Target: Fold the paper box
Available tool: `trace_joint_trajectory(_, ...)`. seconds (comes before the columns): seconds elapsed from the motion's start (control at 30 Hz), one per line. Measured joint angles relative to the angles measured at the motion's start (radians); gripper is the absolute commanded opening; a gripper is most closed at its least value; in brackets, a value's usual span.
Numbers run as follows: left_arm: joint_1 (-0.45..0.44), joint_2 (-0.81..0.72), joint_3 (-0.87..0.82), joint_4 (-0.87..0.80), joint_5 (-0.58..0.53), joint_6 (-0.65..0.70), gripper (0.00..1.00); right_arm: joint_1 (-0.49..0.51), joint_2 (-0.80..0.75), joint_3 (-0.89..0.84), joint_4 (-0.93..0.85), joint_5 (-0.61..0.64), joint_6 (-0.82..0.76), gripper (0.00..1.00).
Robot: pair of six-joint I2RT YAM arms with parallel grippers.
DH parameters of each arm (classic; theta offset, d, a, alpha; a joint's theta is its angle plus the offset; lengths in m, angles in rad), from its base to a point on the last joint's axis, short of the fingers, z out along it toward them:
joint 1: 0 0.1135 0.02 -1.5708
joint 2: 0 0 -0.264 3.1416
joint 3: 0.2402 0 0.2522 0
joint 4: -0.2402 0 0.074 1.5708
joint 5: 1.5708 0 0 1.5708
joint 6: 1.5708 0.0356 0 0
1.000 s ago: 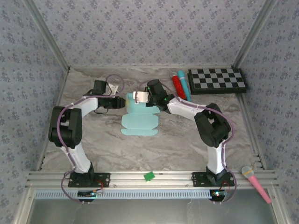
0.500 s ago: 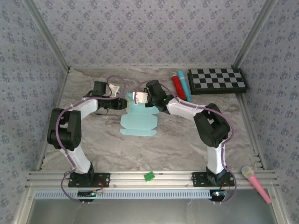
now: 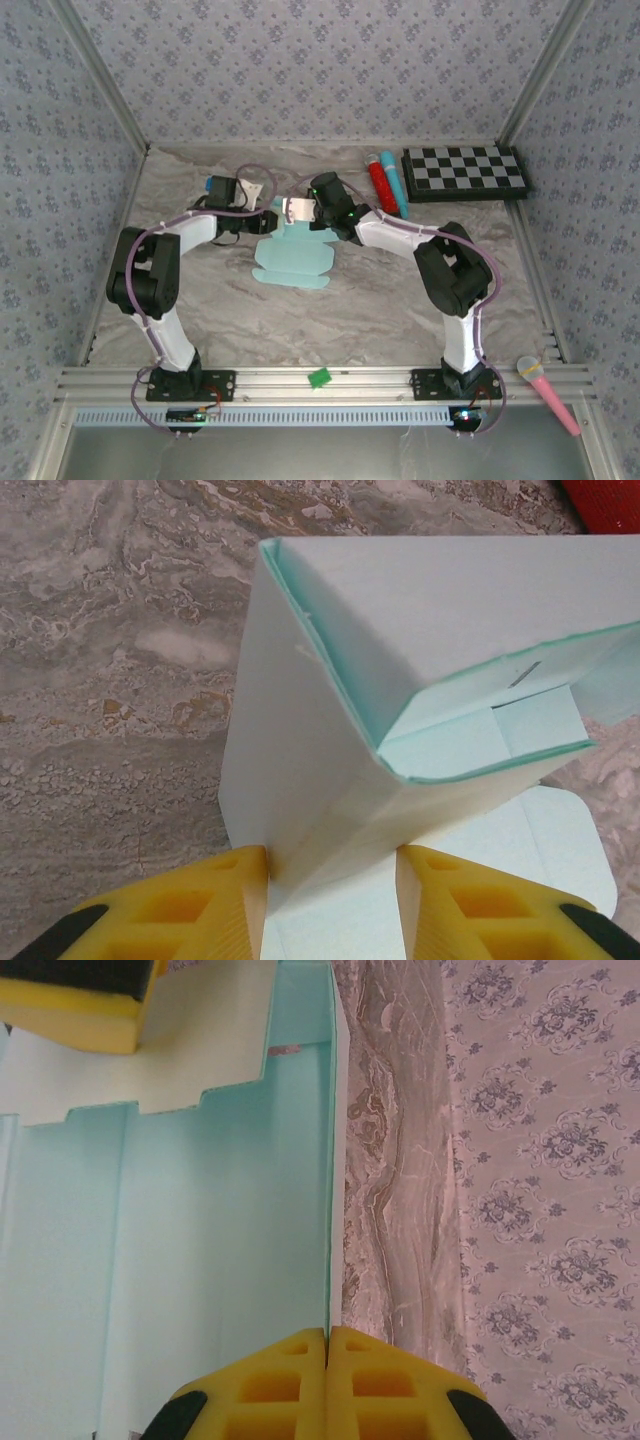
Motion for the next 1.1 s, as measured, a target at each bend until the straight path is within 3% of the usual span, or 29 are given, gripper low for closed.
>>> trace_joint_trajectory(0.43, -0.026, 0.000, -0.059, 0.118, -0.131, -0.010, 0.43, 0.013, 0.000, -0.001, 0.012, 0.007, 0.000, 0.00)
trace_joint_trajectory(0.8, -0.027, 0.000, -0.098, 0.197, -0.157, -0.018, 0.50, 0.016, 0.000, -0.002, 0.012, 0.009, 0.000, 0.00)
trace_joint_trajectory(1.1, -0.028, 0.001, -0.101, 0.214, -0.160, -0.034, 0.45, 0.016, 0.000, -0.002, 0.012, 0.009, 0.000, 0.00)
